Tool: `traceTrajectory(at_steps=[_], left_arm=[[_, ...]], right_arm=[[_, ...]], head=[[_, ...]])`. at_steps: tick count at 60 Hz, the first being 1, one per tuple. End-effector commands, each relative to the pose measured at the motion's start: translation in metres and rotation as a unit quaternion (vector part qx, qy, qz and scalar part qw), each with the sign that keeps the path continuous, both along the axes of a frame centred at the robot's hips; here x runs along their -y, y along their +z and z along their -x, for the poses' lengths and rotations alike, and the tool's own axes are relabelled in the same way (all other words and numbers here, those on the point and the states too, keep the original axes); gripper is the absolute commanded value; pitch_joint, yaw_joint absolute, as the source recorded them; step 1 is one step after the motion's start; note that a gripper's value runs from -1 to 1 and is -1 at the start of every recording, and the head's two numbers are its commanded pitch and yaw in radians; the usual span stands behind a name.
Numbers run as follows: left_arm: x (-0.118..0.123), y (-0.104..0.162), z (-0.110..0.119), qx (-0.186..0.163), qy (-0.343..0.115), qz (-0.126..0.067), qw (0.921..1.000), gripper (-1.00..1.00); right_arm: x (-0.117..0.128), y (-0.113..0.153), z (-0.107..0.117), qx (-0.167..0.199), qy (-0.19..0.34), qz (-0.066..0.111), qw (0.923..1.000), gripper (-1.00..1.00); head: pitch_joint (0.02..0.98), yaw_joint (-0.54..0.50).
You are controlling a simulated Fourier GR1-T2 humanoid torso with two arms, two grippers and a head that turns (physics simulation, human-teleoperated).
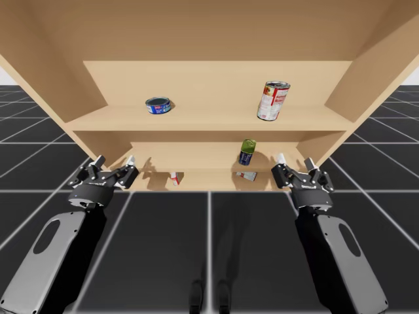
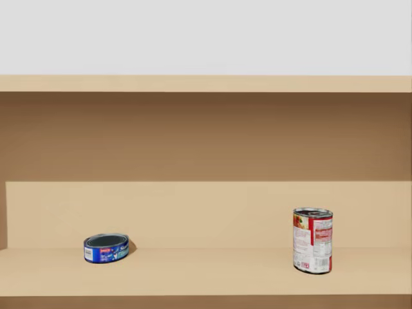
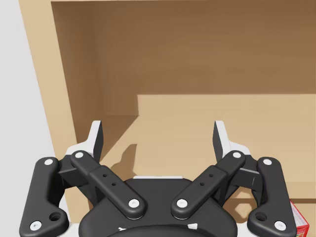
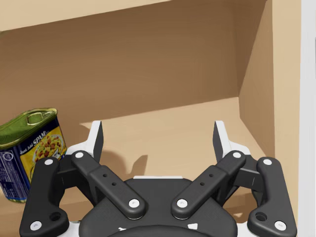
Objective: Find the tomato soup can on the shelf and bring it to me.
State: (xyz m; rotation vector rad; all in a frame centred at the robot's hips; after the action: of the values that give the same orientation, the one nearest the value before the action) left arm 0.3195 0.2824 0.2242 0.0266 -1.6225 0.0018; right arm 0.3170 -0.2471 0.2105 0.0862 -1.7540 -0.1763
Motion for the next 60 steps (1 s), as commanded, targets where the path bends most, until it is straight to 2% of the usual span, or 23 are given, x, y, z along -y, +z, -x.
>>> traceTrajectory(at_steps=[1, 4, 12, 23, 32, 43, 52, 60], left_arm=[[0.000, 0.000, 0.000, 0.000, 0.000, -0.001, 1.0000, -1.00], [0.000, 0.000, 0.000, 0.000, 0.000, 0.000, 1.0000, -1.00], [0.000, 0.000, 0.000, 0.000, 0.000, 0.000, 1.0000, -1.00], [0.002, -0.001, -0.001, -0.001, -0.002, -0.002, 1.0000, -1.00], [0.003, -0.001, -0.002, -0.001, -0.003, -0.004, 1.0000, -1.00], [0.003, -0.001, -0.002, -0.002, -0.001, -0.003, 1.0000, -1.00], [0.002, -0.001, -0.003, -0.003, 0.000, 0.000, 1.0000, -1.00], [0.000, -0.001, -0.003, -0.004, 0.001, 0.005, 1.0000, -1.00]], right_arm=[[-0.001, -0.001, 0.002, 0.001, 0.000, -0.002, 1.0000, -1.00], [-0.001, 0.001, 0.001, -0.001, 0.006, -0.013, 0.9999, -1.00], [-0.001, 0.001, 0.000, -0.009, 0.010, -0.011, 0.9998, -1.00], [0.000, 0.002, 0.000, -0.009, 0.010, -0.011, 0.9999, -1.00], [0.001, 0.002, 0.000, -0.008, 0.009, -0.010, 0.9999, -1.00], [-0.002, 0.007, 0.004, -0.003, 0.014, -0.013, 0.9998, -1.00], [-0.010, 0.029, 0.021, 0.013, 0.014, 0.007, 0.9998, -1.00], [-0.009, 0.059, 0.040, 0.016, 0.021, 0.005, 0.9996, -1.00]], head=[[0.045, -0.01], [0.053, -0.01], [0.101, -0.04], [0.208, -0.22], [0.246, -0.32], [0.238, -0.30], [0.237, -0.29], [0.237, -0.29]])
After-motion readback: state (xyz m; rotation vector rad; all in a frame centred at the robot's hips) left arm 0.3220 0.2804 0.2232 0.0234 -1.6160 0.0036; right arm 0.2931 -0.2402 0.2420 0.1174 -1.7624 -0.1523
